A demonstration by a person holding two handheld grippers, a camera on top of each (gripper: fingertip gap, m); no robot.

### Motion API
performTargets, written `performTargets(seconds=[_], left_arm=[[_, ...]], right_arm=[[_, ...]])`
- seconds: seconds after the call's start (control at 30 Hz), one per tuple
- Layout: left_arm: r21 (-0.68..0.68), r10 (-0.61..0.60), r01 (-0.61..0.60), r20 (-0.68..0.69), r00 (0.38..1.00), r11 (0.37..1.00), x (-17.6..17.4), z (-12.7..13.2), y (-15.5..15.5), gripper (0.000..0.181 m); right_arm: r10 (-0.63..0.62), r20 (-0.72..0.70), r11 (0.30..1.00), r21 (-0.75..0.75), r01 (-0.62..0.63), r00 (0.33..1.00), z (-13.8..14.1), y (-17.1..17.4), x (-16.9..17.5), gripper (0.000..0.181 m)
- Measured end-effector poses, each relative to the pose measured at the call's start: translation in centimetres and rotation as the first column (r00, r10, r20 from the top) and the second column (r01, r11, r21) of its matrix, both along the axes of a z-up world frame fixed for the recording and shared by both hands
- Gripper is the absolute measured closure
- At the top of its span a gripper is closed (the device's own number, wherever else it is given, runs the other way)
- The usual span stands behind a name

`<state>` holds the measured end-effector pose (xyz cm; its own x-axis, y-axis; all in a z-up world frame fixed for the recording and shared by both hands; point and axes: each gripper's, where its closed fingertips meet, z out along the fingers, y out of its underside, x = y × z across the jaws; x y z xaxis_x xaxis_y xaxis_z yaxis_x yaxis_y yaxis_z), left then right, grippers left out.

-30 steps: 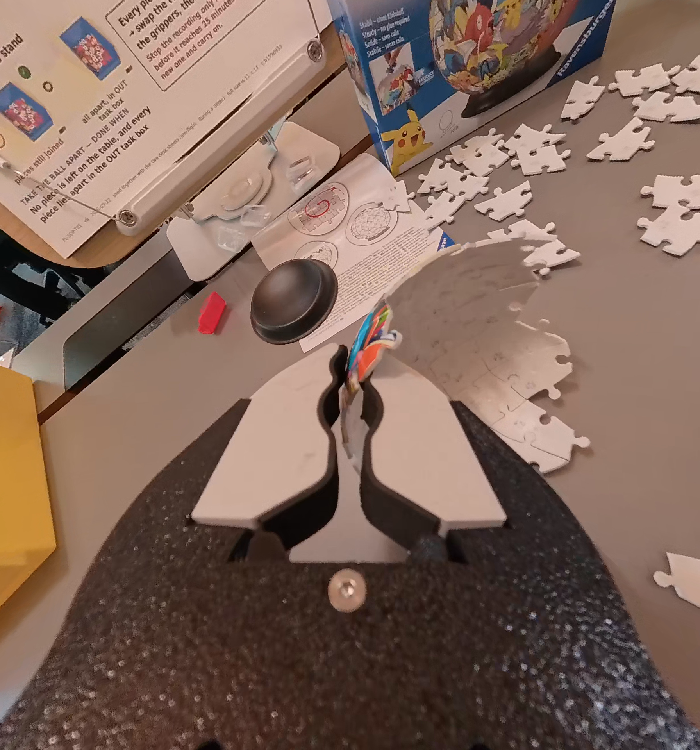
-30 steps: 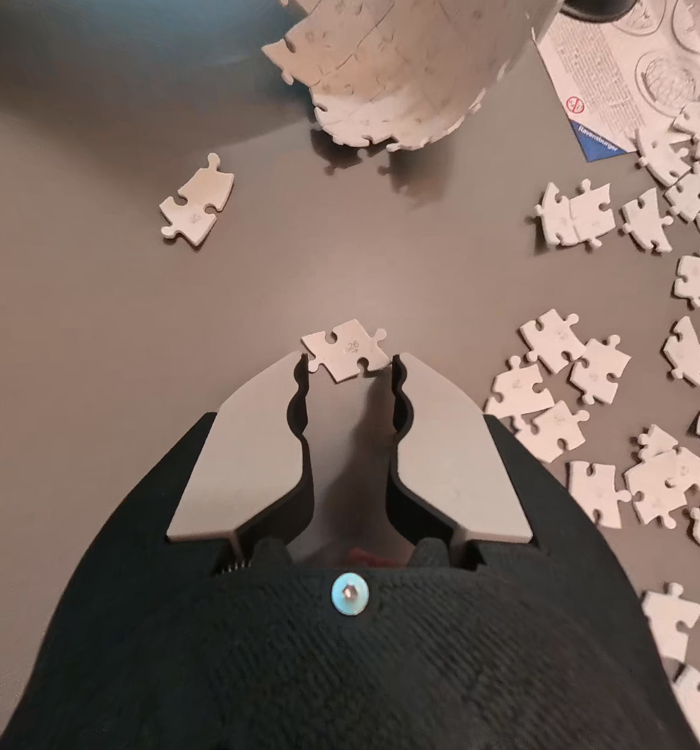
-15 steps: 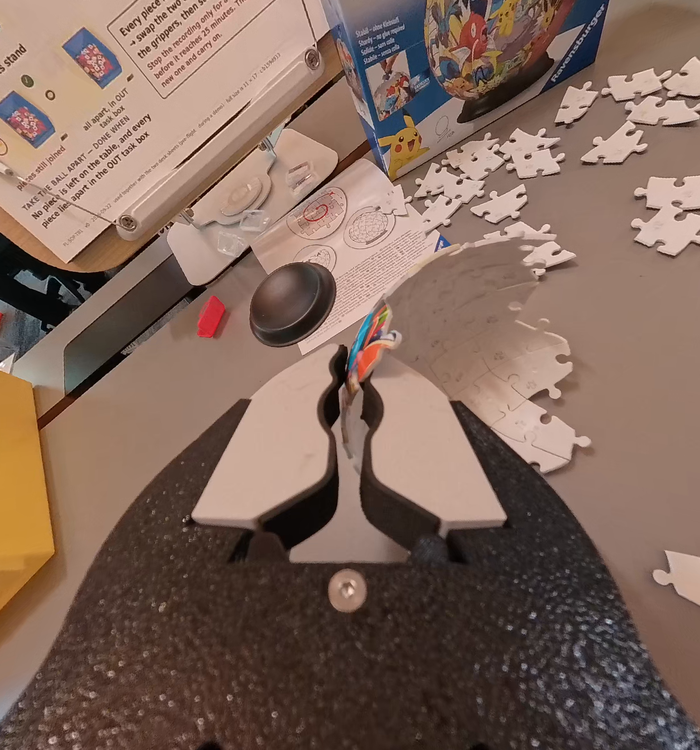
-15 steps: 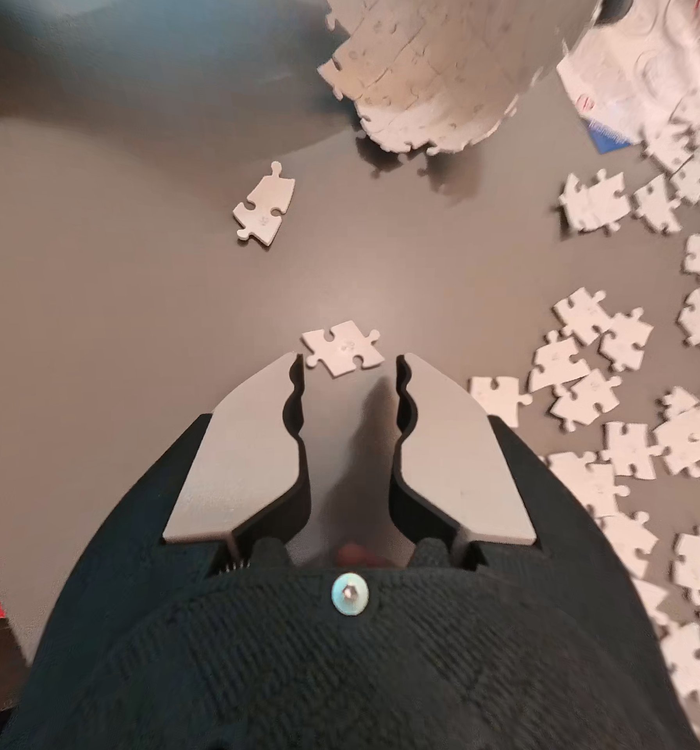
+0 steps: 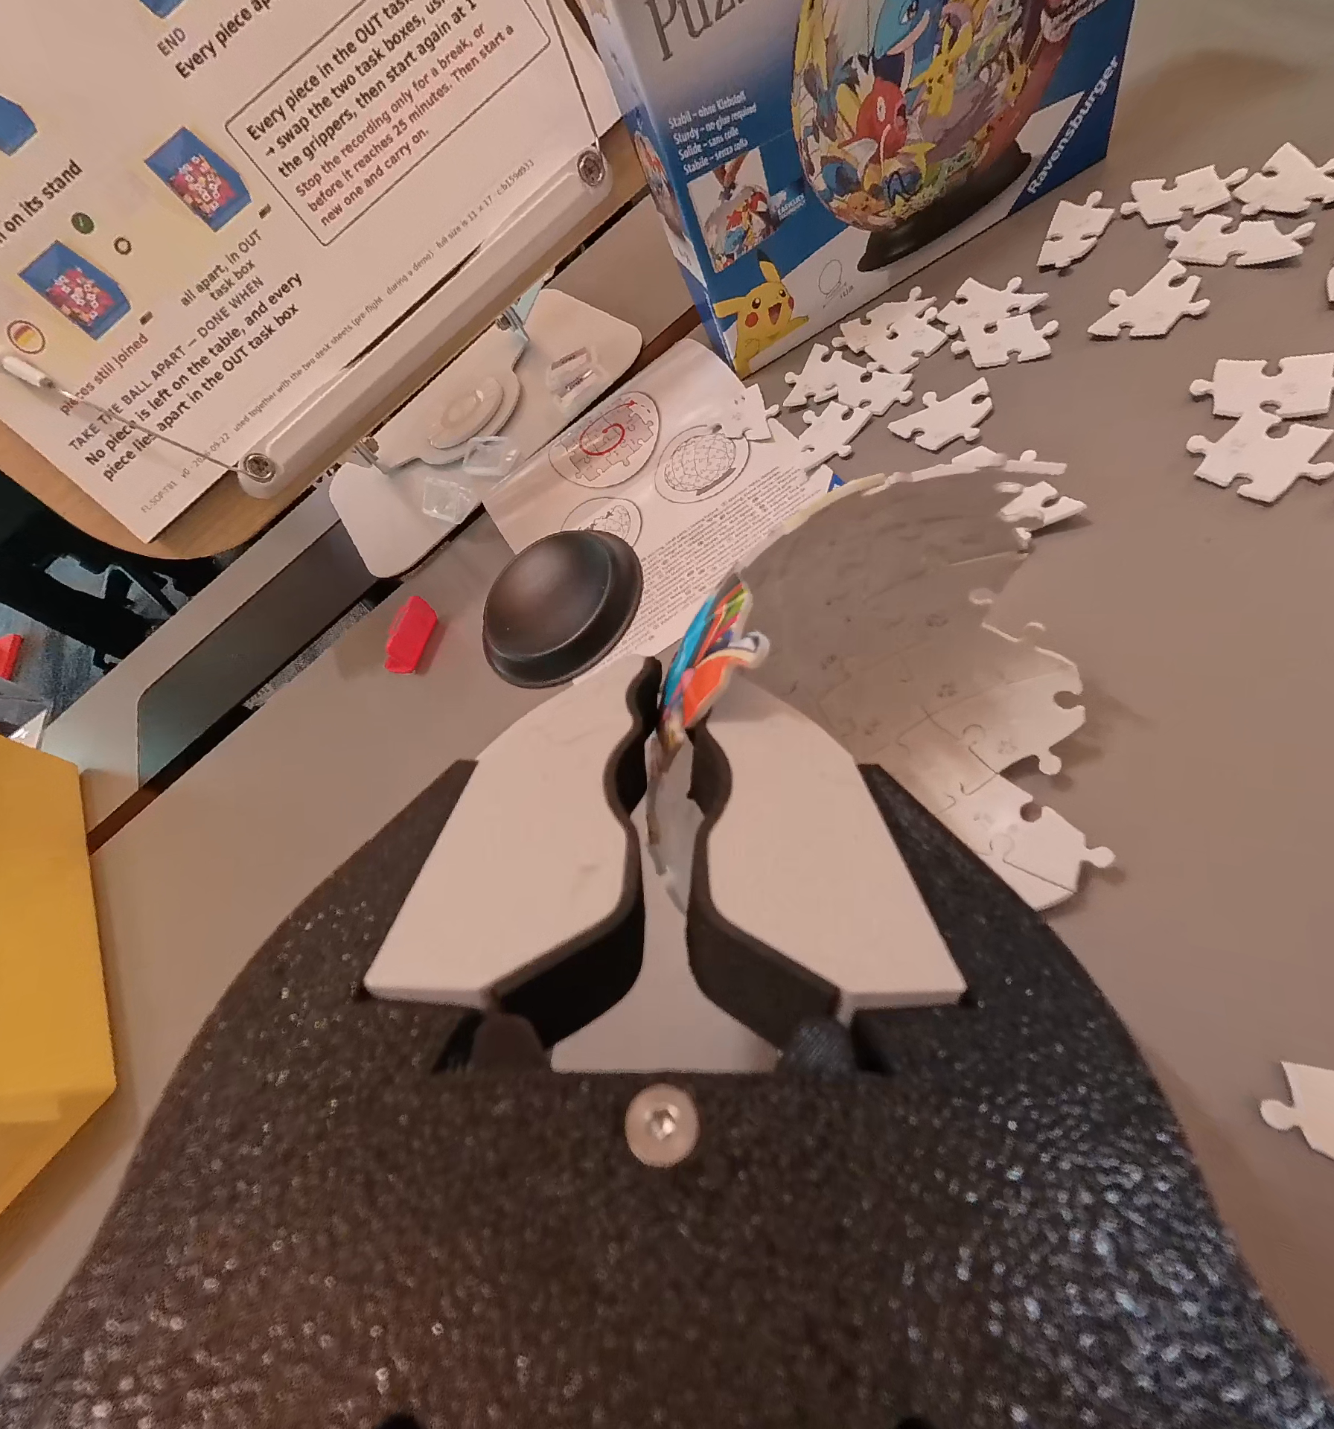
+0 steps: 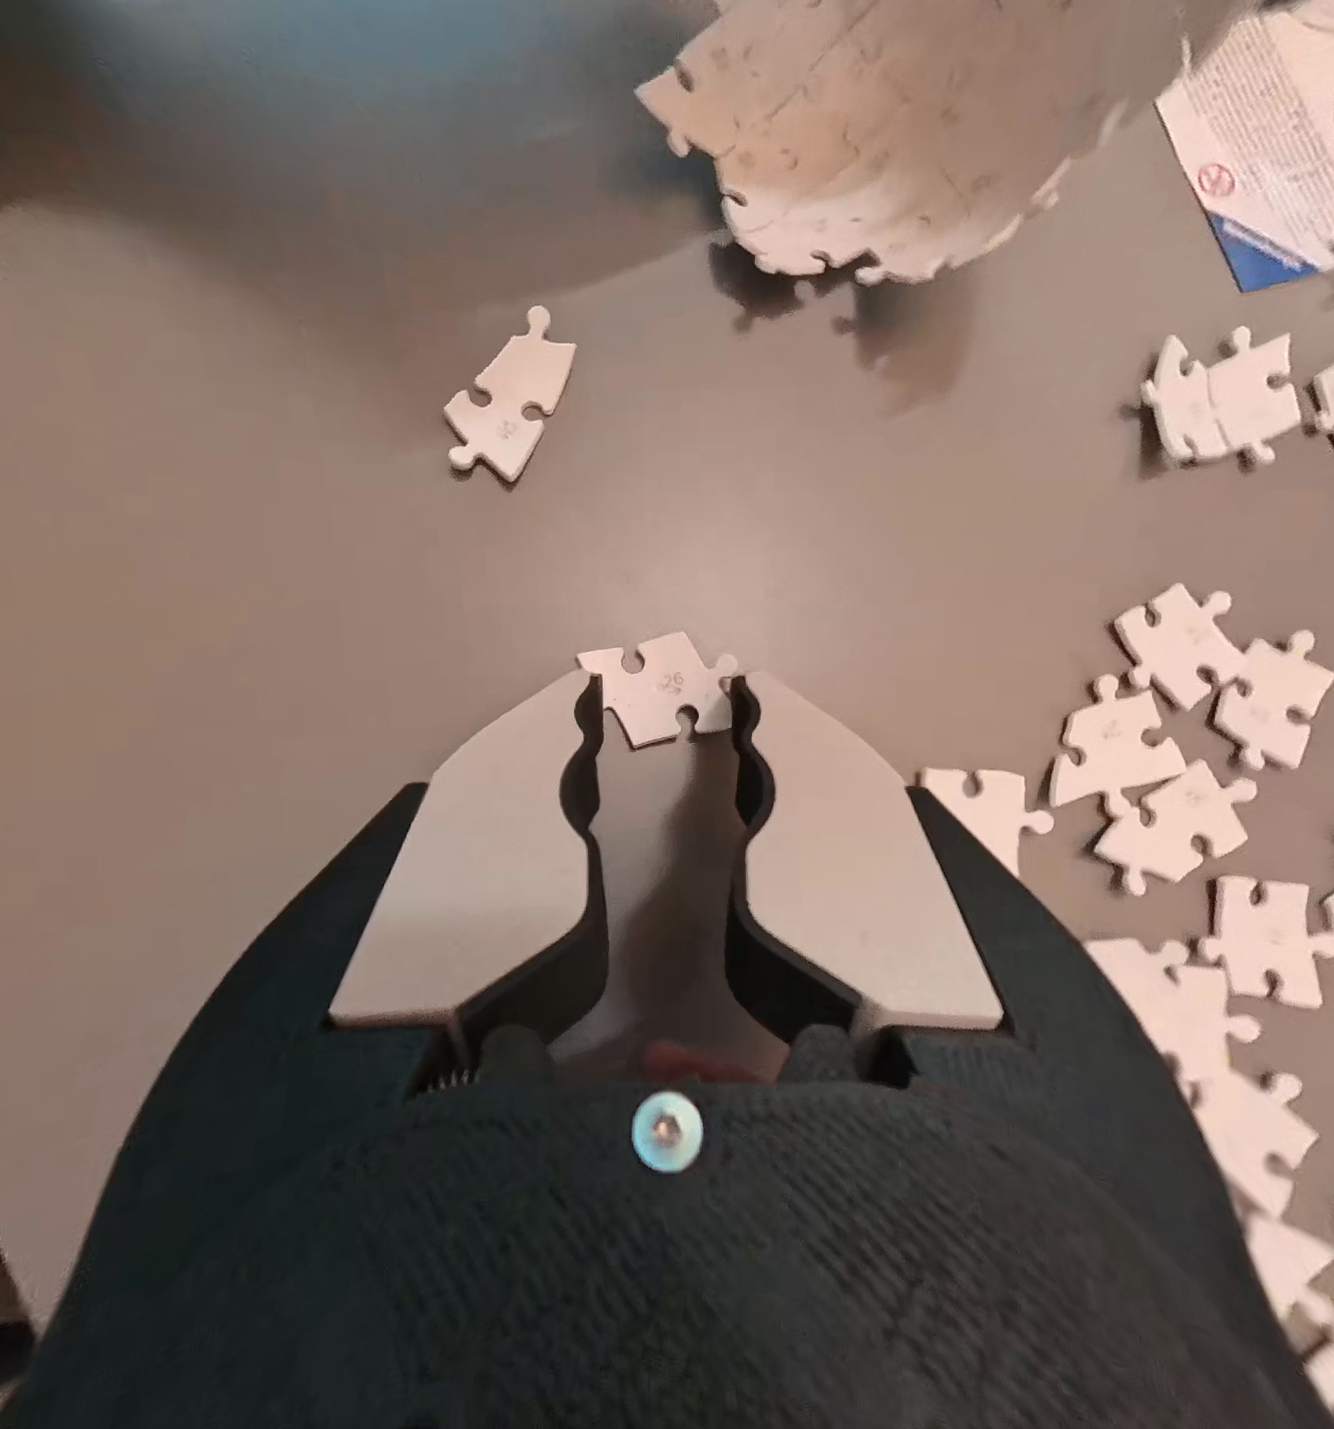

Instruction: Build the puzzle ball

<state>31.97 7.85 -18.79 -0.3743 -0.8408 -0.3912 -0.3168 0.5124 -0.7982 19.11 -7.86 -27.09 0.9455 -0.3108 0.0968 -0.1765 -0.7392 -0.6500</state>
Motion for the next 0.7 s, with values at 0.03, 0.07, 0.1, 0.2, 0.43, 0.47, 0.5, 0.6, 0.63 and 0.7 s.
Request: performTargets(seconds=[0.03, 0.07, 0.1, 0.2, 0.43, 0.47, 0.5, 0.6, 0.63, 0.7], left_arm=[[-0.001, -0.002, 0.002, 0.001, 1.0, 1.0, 0.0, 0.0, -0.1, 0.176], [-0.002, -0.004, 0.004, 0.002, 1.0, 1.0, 0.1, 0.0, -0.1, 0.176], [-0.003, -0.007, 0.007, 0.003, 1.0, 1.0, 0.1, 0.0, -0.2, 0.176], [-0.003, -0.018, 0.018, 0.004, 1.0, 1.0, 0.0, 0.0, -0.5, 0.176], [-0.009, -0.033, 0.033, 0.005, 0.999, 0.999, -0.1, -0.2, -0.9, 0.176], [-0.009, -0.034, 0.034, 0.006, 0.999, 0.999, -0.1, -0.2, -0.9, 0.176], [-0.007, -0.035, 0.035, 0.008, 0.999, 0.999, -0.1, -0.2, -0.9, 0.176], [-0.006, -0.038, 0.038, 0.006, 0.999, 0.999, -0.2, -0.2, -0.9, 0.176], [-0.005, -0.037, 0.037, 0.007, 0.999, 0.999, -0.1, -0.2, -0.9, 0.176], [-0.002, -0.036, 0.036, 0.007, 0.999, 0.999, -0.1, -0.2, -0.8, 0.176]], right_arm=[[-0.056, -0.023, 0.998, 0.006, 0.056, 0.998, 0.0, 0.0, 0.1, 0.149], [-0.111, -0.045, 0.994, 0.016, 0.112, 0.993, 0.0, 0.1, 0.2, 0.149], [-0.157, -0.064, 0.987, 0.033, 0.159, 0.986, 0.0, 0.3, 0.1, 0.147], [-0.193, -0.077, 0.977, 0.075, 0.199, 0.978, 0.7, 0.8, -0.6, 0.138], [-0.033, 0.083, 0.998, 0.062, 0.028, 0.996, 1.8, -0.6, 0.4, 0.139], [-0.018, 0.081, 0.998, 0.057, 0.013, 0.997, 1.6, -0.6, 0.6, 0.14], [-0.006, 0.071, 0.999, 0.053, 0.002, 0.997, 1.4, -0.6, 0.8, 0.141], [0.076, 0.015, 0.996, 0.04, -0.077, 0.997, 0.6, -0.2, 0.1, 0.142], [0.102, 0.02, 0.995, 0.02, -0.102, 0.995, 0.2, -0.2, 0.0, 0.143], [0.133, 0.036, 0.991, 0.015, -0.134, 0.99, 0.1, 0.0, -0.1, 0.146]])
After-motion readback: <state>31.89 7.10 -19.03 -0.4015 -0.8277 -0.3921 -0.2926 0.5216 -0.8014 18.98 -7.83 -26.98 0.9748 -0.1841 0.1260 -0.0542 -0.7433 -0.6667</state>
